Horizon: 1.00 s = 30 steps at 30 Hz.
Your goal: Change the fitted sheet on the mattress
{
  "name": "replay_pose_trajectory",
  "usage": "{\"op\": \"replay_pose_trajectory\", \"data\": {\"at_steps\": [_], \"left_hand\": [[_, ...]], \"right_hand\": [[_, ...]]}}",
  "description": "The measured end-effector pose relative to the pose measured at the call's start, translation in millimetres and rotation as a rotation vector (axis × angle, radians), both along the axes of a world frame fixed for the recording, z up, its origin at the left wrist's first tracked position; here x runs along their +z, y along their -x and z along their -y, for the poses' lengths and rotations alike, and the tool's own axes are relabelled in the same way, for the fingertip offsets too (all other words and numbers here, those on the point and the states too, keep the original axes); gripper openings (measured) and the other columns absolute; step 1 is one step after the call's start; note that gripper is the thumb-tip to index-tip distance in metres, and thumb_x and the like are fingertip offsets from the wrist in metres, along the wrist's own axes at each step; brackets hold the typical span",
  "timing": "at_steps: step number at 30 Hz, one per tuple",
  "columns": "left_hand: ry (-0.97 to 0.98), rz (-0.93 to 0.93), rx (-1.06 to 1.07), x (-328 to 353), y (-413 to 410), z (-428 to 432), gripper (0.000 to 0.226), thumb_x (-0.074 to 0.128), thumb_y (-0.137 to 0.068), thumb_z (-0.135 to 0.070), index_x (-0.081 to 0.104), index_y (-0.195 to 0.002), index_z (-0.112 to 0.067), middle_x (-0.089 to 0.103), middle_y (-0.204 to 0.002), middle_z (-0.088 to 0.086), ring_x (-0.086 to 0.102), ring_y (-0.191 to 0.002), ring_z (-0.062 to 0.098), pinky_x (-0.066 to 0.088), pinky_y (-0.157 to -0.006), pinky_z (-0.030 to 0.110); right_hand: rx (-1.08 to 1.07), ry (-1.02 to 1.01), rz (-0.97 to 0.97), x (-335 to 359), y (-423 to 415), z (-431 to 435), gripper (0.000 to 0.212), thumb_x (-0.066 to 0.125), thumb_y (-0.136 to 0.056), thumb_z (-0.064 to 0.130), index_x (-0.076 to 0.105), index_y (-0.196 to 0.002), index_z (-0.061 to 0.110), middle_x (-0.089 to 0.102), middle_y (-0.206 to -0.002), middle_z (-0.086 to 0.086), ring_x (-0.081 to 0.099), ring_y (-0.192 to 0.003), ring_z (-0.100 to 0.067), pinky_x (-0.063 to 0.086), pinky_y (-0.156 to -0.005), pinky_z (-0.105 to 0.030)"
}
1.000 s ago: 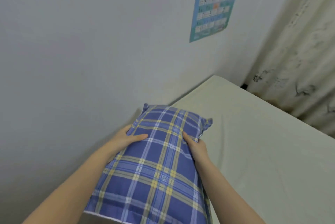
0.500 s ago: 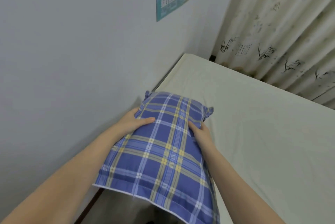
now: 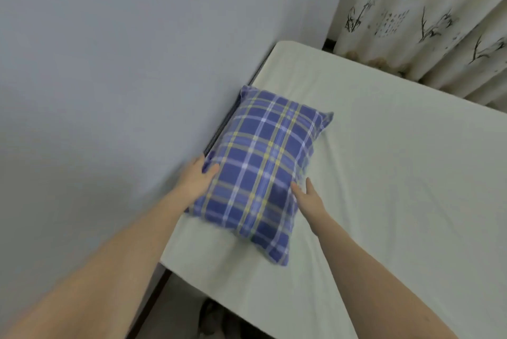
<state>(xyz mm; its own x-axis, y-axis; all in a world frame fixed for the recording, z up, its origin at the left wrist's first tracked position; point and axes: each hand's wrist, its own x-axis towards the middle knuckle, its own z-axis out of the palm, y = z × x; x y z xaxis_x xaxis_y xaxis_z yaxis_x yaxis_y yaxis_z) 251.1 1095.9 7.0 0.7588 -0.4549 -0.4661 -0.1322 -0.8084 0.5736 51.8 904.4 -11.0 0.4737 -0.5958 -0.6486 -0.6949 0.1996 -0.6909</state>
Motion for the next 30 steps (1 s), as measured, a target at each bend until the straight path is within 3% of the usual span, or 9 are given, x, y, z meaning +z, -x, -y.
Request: {"op": "replay_pose_trajectory", "data": {"at_steps": [5,8,11,13,17,21,23,26,30], "left_hand": [[-0.121,-0.093,-0.1,-74,-31,-10,0.075,0.042,-0.097,-0.052,0.016,-0.154,-0.012,0.012,-0.162,0.006,0.014,-0.148,0.02,0.015,-0.12,0.036],[-0.067,-0.218,0.027,-100,-47,1,0.077,0.046,-0.094,-0.055,0.025,-0.151,-0.008,0.03,-0.154,0.004,0.032,-0.14,0.021,0.024,-0.114,0.029],[0.135,-0.399,0.16,-104,-47,21,0.064,0.054,-0.085,-0.065,0.045,-0.139,-0.032,0.053,-0.125,-0.016,0.055,-0.106,0.002,0.038,-0.09,0.015],[0.246,-0.295,0.179,-105,-50,36,0.059,0.054,-0.075,-0.074,0.051,-0.126,-0.045,0.059,-0.117,-0.024,0.057,-0.108,0.004,0.041,-0.091,0.022],[0.208,-0.015,0.113,-103,-72,55,0.075,0.038,-0.072,-0.084,0.056,-0.123,-0.032,0.063,-0.116,-0.006,0.059,-0.111,0.022,0.044,-0.091,0.034],[0.034,0.102,-0.027,-120,-88,51,0.088,0.035,-0.089,-0.069,0.013,-0.155,-0.015,0.024,-0.156,0.013,0.028,-0.142,0.03,0.026,-0.116,0.045],[0.079,0.238,-0.159,-127,-82,46,0.084,0.024,-0.092,-0.067,-0.001,-0.155,-0.017,0.003,-0.163,0.003,0.008,-0.149,0.02,0.013,-0.119,0.037],[0.113,0.277,-0.344,-140,-76,36,0.075,0.015,-0.094,-0.066,-0.01,-0.153,-0.028,-0.009,-0.161,-0.01,-0.002,-0.149,0.012,0.006,-0.119,0.039],[0.003,0.185,-0.391,-147,-86,27,0.076,0.017,-0.092,-0.065,-0.012,-0.153,-0.03,-0.01,-0.162,-0.009,0.002,-0.149,0.015,0.013,-0.12,0.051]], "right_hand": [[-0.001,-0.084,0.075,-57,-17,-7,0.075,0.047,-0.096,0.05,0.007,-0.156,0.028,0.014,-0.161,0.009,0.022,-0.147,-0.019,0.025,-0.116,-0.037],[-0.066,-0.093,0.1,-79,-39,-15,0.078,0.046,-0.096,0.052,-0.002,-0.155,0.034,0.008,-0.162,0.01,0.017,-0.148,-0.019,0.02,-0.12,-0.041],[-0.136,0.07,0.123,-86,-69,-24,0.072,0.043,-0.097,0.051,0.003,-0.155,0.033,0.017,-0.161,0.009,0.019,-0.148,-0.017,0.017,-0.121,-0.04],[-0.212,0.181,0.161,-80,-82,-26,0.067,0.041,-0.097,0.055,0.011,-0.154,0.037,0.035,-0.15,0.017,0.032,-0.142,-0.015,0.024,-0.119,-0.037],[-0.287,0.34,0.175,-74,-101,-13,0.059,0.035,-0.093,0.063,0.013,-0.147,0.053,0.032,-0.152,0.023,0.041,-0.136,-0.012,0.038,-0.107,-0.035],[-0.076,0.244,-0.053,-99,-111,-11,0.064,0.033,-0.102,0.046,-0.003,-0.154,0.036,0.034,-0.151,-0.009,0.044,-0.131,-0.031,0.04,-0.093,-0.035],[-0.147,0.326,-0.081,-102,-109,-20,0.065,0.033,-0.102,0.047,0.0,-0.155,0.032,0.009,-0.163,-0.003,0.025,-0.145,-0.024,0.031,-0.11,-0.035],[-0.131,0.687,-0.009,-105,-106,-46,0.061,0.027,-0.101,0.052,0.007,-0.155,0.032,0.0,-0.163,0.012,0.006,-0.149,-0.01,0.014,-0.12,-0.031],[0.208,0.551,-0.095,-121,-106,-67,0.064,0.022,-0.102,0.052,-0.008,-0.154,0.029,-0.018,-0.16,0.015,-0.018,-0.148,-0.012,0.001,-0.123,-0.042]]}}
